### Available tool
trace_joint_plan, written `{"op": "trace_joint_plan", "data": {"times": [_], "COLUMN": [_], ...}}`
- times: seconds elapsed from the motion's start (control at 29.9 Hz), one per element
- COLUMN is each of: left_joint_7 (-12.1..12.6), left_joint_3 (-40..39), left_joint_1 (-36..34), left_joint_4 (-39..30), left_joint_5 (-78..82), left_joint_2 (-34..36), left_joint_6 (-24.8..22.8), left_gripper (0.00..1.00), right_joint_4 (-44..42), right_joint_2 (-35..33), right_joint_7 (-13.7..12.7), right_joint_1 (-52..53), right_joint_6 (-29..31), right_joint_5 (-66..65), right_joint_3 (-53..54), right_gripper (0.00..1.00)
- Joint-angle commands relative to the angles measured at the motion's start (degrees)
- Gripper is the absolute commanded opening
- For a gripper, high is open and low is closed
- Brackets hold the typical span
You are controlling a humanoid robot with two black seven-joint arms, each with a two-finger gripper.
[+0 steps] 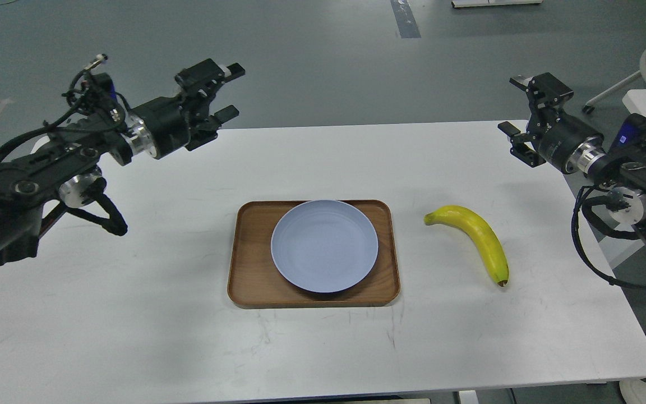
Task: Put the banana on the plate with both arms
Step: 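Move the right gripper down to the banana and grasp its middle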
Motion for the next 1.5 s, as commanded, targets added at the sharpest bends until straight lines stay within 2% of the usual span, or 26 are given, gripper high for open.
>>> {"op": "trace_joint_plan", "data": {"times": [0.0, 0.1, 0.2, 0.37, 0.4, 0.53, 0.67, 0.9, 1.24, 1.4, 1.47], "left_joint_7": [-0.1, -0.1, -0.1, -0.1, -0.1, -0.1, -0.1, -0.1, -0.1, -0.1, -0.1], "left_joint_3": [-3.8, -8.1, -9.8, -10.6, -10.7, -10.8, -10.9, -11.6, -11.6, -11.6, -11.6], "left_joint_1": [6.0, 11.0, 13.1, 13.3, 13.3, 13.3, 13.5, 13.5, 13.5, 13.6, 13.6], "left_joint_4": [0.0, 0.0, -0.1, -0.1, -0.4, -2.0, -2.1, -2.2, -3.1, -3.1, -3.1], "left_joint_5": [-5.5, -5.7, -5.7, -5.7, -5.7, -5.6, -5.6, -5.5, -5.4, -5.3, -5.3], "left_joint_2": [3.9, 4.6, 4.6, 3.8, 3.6, 3.9, 4.1, 4.4, 4.3, 4.6, 4.8], "left_joint_6": [-1.8, -4.4, -4.4, -4.4, -4.4, -4.4, -4.4, -4.4, -4.4, -4.4, -4.4], "left_gripper": [0.98, 0.98, 0.98, 0.98, 0.98, 0.98, 0.98, 0.98, 0.98, 0.98, 0.98], "right_joint_4": [0.5, 3.8, 7.2, 17.2, 19.5, 21.6, 22.7, 21.9, 19.9, 18.7, 18.6], "right_joint_2": [-0.7, -5.1, -7.7, -13.0, -13.2, -13.2, -12.5, -7.2, -4.7, -3.2, -3.2], "right_joint_7": [0.0, 0.0, 0.0, 0.0, 0.0, 0.0, 0.0, 0.0, 0.0, 0.0, 0.0], "right_joint_1": [0.9, 5.1, 7.3, 11.4, 11.8, 11.7, 11.8, 11.8, 11.3, 11.0, 11.0], "right_joint_6": [0.0, 0.0, 0.0, 0.0, 0.0, 0.0, 0.0, 0.0, 0.0, 0.0, 0.0], "right_joint_5": [-6.4, -21.0, -30.0, -47.1, -54.2, -68.3, -72.4, -74.5, -74.6, -74.5, -74.4], "right_joint_3": [-3.1, -8.4, -9.5, -9.9, -10.0, -10.6, -14.5, -20.5, -24.4, -27.7, -27.7], "right_gripper": [1.00, 1.00, 1.00, 1.00, 1.00, 1.00, 1.00, 1.00, 1.00, 0.88, 0.76]}}
